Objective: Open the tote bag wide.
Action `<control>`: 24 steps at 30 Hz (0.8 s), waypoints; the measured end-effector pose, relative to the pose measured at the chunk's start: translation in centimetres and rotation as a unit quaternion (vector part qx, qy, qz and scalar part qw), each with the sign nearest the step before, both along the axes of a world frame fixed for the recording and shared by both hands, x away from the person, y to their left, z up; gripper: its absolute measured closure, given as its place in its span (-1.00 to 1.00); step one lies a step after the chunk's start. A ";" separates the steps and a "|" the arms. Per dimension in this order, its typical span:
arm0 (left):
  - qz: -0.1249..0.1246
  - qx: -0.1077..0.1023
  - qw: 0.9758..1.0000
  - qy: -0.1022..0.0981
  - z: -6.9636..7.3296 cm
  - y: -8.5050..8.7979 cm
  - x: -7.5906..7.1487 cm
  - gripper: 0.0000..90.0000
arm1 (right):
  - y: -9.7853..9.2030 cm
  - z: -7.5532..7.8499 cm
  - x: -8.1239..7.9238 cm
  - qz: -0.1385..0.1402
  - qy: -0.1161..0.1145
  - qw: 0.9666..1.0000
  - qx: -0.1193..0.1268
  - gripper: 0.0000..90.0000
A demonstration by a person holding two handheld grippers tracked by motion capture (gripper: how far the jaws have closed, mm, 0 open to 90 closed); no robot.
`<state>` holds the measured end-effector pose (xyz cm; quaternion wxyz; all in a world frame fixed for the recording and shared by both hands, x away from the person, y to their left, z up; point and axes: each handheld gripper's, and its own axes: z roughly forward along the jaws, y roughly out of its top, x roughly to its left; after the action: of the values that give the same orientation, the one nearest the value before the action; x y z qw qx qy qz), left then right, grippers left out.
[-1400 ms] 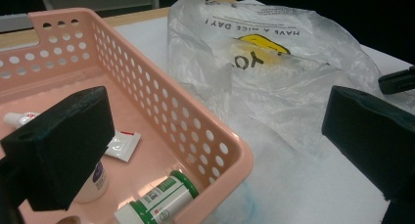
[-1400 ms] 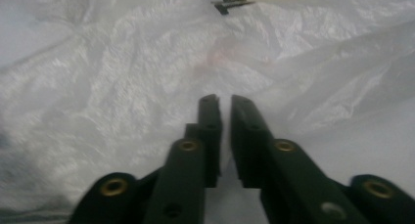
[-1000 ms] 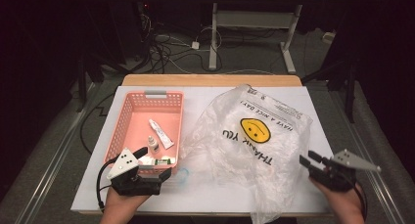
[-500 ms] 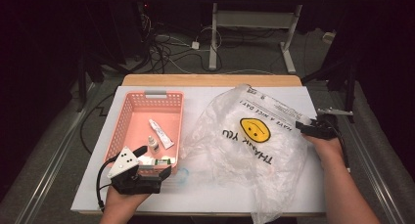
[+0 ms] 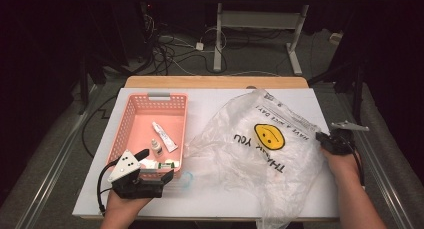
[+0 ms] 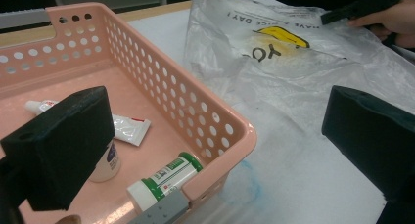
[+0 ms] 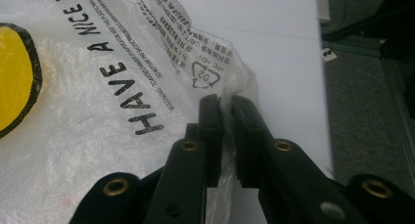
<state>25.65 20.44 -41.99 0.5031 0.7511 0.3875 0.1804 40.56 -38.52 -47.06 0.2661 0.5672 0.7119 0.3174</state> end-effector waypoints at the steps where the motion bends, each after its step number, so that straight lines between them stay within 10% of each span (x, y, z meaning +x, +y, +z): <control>1: -0.001 0.001 1.000 0.000 0.0 0.0 0.0 -1.00 | -0.7 0.0 -1.3 -0.005 -0.006 1.000 -0.002 0.85; 8: -0.001 0.001 1.000 0.003 -0.2 -0.2 0.3 -1.00 | -2.3 0.2 -5.4 -0.009 -0.029 1.000 0.006 0.32; 13: -0.003 -0.006 1.000 0.006 -0.3 -0.2 0.5 -1.00 | -3.0 2.9 -9.1 0.001 -0.093 0.995 0.039 0.02; 24: 0.005 -0.012 1.000 0.007 -0.4 0.2 0.7 -1.00 | 2.6 3.4 -10.7 0.126 -0.089 0.985 0.080 -0.20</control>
<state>26.32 20.60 -42.40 0.5089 0.7443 0.3966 0.1727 29.82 -35.89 -43.69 0.2402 0.4618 0.7233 0.4537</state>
